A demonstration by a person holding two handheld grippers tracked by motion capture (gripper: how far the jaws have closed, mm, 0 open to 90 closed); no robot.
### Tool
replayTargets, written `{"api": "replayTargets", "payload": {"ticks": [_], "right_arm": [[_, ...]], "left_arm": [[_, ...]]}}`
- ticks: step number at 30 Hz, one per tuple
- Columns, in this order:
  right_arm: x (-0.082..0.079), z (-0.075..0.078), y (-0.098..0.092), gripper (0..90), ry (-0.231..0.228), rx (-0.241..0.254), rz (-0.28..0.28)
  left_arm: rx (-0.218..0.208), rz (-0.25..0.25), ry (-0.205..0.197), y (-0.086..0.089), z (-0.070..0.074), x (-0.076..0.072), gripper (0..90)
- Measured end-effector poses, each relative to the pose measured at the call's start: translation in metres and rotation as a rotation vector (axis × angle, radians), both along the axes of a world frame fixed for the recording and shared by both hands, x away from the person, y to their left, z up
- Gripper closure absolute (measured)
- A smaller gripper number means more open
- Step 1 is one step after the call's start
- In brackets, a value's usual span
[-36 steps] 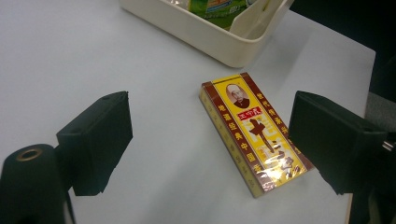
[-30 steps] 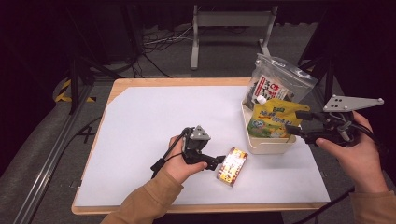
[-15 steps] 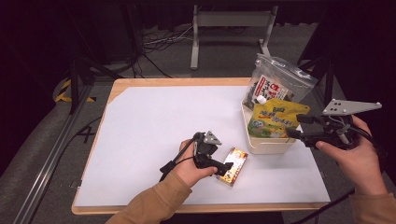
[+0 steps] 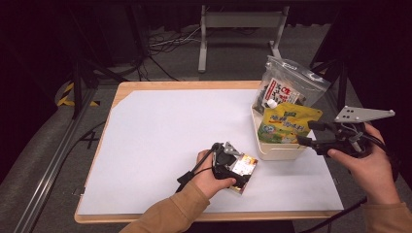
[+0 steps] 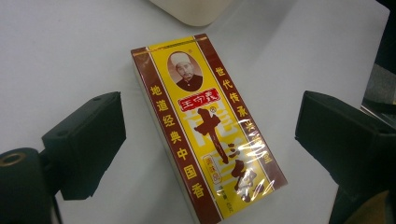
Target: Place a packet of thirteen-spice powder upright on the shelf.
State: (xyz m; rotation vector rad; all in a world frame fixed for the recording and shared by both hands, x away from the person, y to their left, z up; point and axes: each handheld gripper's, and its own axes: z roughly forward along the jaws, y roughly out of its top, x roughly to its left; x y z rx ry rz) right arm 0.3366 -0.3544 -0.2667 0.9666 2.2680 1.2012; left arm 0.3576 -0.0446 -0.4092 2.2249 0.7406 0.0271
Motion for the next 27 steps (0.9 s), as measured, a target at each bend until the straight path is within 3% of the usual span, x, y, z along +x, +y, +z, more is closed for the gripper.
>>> {"api": "replayTargets", "payload": {"ticks": [7, 12, 27], "right_arm": [[0.001, -0.007, 0.000, 32.4, 0.008, -0.005, 0.004], [0.001, -0.010, -0.002, 31.5, 0.014, 0.000, 0.001], [0.002, -0.018, -0.001, 31.2, 0.027, -0.008, 0.001]], "left_arm": [[0.036, -0.010, 0.002, -0.010, -0.010, -0.003, 7.7], [0.090, -0.026, -0.011, -0.015, -0.017, -0.006, 6.9], [0.156, -0.054, -0.028, -0.024, -0.030, -0.007, 9.0]]}}
